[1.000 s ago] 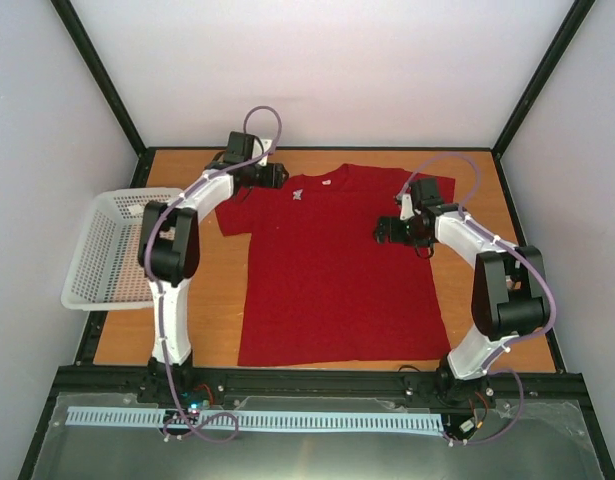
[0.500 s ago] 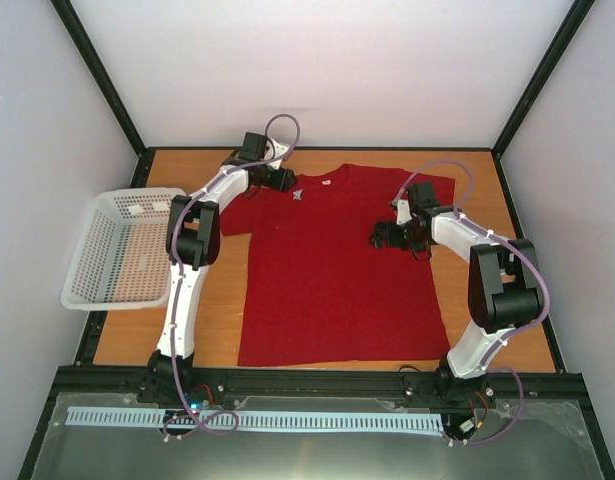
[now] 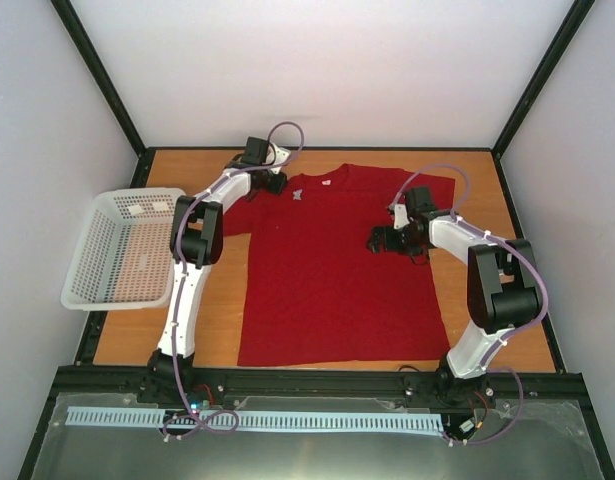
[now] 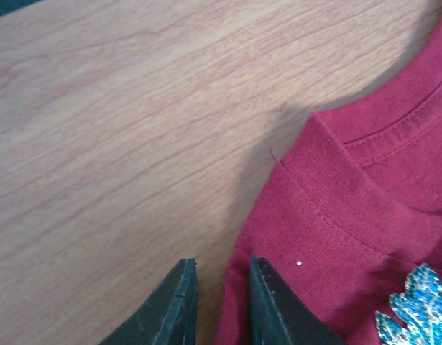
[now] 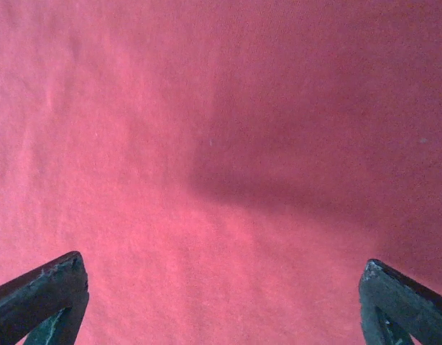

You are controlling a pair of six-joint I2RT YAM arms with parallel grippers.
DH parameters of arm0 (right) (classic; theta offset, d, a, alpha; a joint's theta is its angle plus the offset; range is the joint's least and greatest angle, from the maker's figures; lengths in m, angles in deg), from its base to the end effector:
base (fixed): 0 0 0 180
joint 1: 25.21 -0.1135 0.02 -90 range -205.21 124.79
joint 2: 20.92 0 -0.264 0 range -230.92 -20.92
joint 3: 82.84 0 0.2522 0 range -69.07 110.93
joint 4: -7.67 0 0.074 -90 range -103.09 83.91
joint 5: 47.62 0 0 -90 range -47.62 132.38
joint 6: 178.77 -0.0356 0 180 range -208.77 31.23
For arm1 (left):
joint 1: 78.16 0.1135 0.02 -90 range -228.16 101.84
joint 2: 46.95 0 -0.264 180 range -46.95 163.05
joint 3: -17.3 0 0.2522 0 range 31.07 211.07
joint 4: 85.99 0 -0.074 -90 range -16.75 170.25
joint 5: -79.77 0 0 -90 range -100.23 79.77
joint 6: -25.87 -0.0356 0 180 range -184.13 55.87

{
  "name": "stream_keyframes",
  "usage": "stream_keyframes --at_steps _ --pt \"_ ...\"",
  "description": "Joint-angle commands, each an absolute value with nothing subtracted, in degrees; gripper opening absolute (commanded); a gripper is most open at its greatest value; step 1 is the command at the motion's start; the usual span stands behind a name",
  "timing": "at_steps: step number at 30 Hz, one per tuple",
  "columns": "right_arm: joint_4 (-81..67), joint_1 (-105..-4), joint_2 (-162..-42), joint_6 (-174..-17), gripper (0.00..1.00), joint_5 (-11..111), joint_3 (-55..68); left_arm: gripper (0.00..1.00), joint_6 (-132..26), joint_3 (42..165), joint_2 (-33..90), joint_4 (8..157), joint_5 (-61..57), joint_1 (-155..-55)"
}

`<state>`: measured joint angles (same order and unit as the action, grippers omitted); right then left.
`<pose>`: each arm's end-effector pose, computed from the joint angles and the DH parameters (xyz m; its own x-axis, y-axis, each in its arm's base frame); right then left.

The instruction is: Pin the brooch onto the clothing

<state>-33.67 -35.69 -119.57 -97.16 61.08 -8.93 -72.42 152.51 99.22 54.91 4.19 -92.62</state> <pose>0.3248 0.0717 0.1705 -0.9330 -0.0320 -0.3584 -0.1658 0.9223 0.3491 0.5367 -0.1476 0.1294 -0.6775 0.3189 -0.6628 0.4995 0.8609 -0.0964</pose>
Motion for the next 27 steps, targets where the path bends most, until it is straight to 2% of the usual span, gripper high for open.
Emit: stream_keyframes --at_steps 1,5,6,8,9,15,22,27 --pt "-32.9 -36.6 -120.6 -97.6 1.0 61.5 -11.1 0.21 -75.1 155.5 101.3 57.6 1.0 -92.3" --pt "-33.2 -36.9 -120.9 -97.6 1.0 61.1 -11.8 0.14 -75.2 155.7 101.5 59.1 1.5 -92.4" --pt "-33.4 -37.0 -121.0 -97.7 1.0 61.2 -11.9 0.16 -75.1 155.7 101.5 59.2 2.0 -92.3" --pt "-33.3 -37.3 -121.0 -97.9 1.0 61.3 -12.1 0.32 -74.8 156.4 101.5 58.4 3.5 -92.3" --pt "-33.2 -37.4 -121.0 -98.0 1.0 61.3 -12.2 0.36 -74.6 156.3 101.2 58.2 4.1 -92.3" --pt "-33.2 -38.3 -121.6 -98.2 1.0 61.1 -11.9 0.39 -73.7 155.1 101.8 58.2 6.2 -92.4" --pt "-34.4 -38.5 -120.1 -97.9 1.0 59.5 -12.0 0.36 -75.9 151.4 101.6 59.0 2.0 -93.9" --pt "-34.1 -38.7 -120.0 -97.6 1.0 57.9 -13.3 0.16 -77.3 151.7 102.3 59.6 -2.1 -93.9"
